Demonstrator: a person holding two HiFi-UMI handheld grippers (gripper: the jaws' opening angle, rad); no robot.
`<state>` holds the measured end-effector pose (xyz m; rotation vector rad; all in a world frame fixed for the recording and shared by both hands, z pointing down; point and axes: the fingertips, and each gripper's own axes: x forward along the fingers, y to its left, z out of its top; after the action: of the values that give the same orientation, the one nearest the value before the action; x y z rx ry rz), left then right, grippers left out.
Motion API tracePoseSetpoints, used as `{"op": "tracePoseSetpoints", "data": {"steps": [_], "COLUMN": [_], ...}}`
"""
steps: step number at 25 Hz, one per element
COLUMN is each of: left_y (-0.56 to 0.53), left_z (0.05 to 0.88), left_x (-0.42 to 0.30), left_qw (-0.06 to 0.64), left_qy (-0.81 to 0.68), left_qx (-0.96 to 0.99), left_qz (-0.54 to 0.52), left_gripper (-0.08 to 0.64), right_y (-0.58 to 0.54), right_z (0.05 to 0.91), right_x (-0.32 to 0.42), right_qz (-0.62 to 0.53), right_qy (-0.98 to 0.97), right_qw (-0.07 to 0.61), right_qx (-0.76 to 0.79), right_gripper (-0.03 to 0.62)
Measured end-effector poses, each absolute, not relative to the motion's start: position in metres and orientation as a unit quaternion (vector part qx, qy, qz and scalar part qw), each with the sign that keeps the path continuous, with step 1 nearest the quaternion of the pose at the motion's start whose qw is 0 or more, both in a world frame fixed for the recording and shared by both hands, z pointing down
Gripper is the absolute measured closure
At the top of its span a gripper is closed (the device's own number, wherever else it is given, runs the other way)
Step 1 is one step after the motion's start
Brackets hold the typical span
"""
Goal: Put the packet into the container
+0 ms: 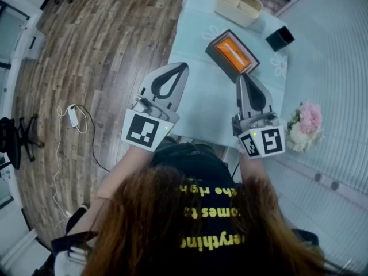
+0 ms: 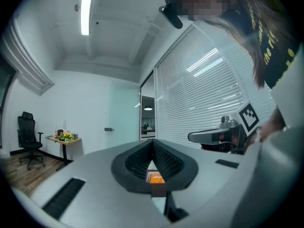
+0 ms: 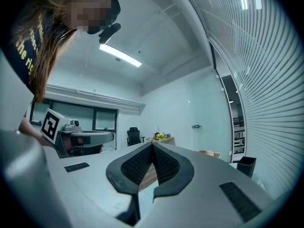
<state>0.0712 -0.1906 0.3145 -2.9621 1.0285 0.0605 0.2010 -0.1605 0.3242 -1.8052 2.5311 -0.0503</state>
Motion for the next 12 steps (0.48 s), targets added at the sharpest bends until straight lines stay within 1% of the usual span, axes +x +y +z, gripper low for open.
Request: {"op": "tracePoseSetpoints", "data": {"steps": [12], "left_y": [-0.1896], "left_z": [0.3176], "left_x": [0.0737], "left_qw": [0.000], "left_qy": [0.325], "left_qx": [-0.945], "left_qz": [0.019], "left_gripper": [0.561], "right_y": [-0.1611], "right_z": [0.3240], "right_x": [0.1970], "right_qz": [-0.011], "right_qy": [0.814], "right_qw": [0.019], "right_qx": [-0.580], "right_gripper": [0.570]}}
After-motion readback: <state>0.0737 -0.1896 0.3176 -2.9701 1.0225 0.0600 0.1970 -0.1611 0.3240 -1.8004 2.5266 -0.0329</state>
